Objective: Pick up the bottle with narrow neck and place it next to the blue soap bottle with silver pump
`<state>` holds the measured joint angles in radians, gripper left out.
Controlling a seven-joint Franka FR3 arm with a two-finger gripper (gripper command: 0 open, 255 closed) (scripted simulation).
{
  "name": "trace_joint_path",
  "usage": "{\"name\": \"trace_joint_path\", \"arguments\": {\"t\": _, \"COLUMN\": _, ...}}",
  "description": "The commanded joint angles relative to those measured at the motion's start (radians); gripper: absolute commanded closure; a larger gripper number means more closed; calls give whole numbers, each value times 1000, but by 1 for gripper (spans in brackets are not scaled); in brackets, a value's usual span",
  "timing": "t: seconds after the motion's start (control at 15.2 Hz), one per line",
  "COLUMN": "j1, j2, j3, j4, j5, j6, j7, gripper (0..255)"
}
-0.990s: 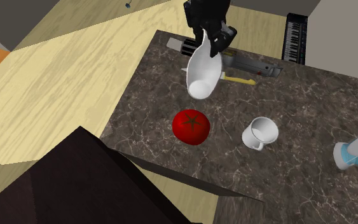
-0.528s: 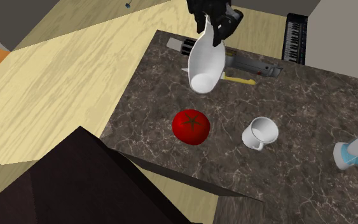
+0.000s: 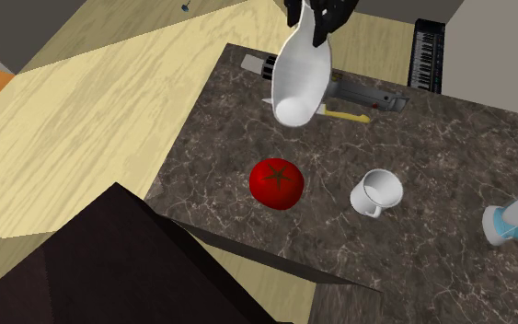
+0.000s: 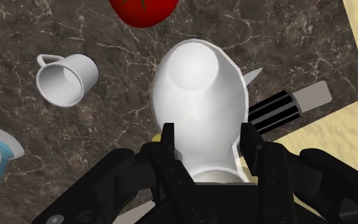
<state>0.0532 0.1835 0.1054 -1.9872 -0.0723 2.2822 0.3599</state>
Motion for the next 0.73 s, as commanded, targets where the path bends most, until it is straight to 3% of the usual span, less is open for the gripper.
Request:
{"name": "trace_joint_path", "arguments": {"t": 0.0, "j1": 0, "j2": -11, "j3": 1, "j4": 16, "j5": 3, "j6": -27, "j7": -2, "gripper": 255}}
{"name": "trace_joint_path", "arguments": {"t": 0.66, "j1": -1, "j2": -59, "j3": 3, "j4": 93, "j5": 14, "j6": -151, "j7": -12, "gripper": 255}}
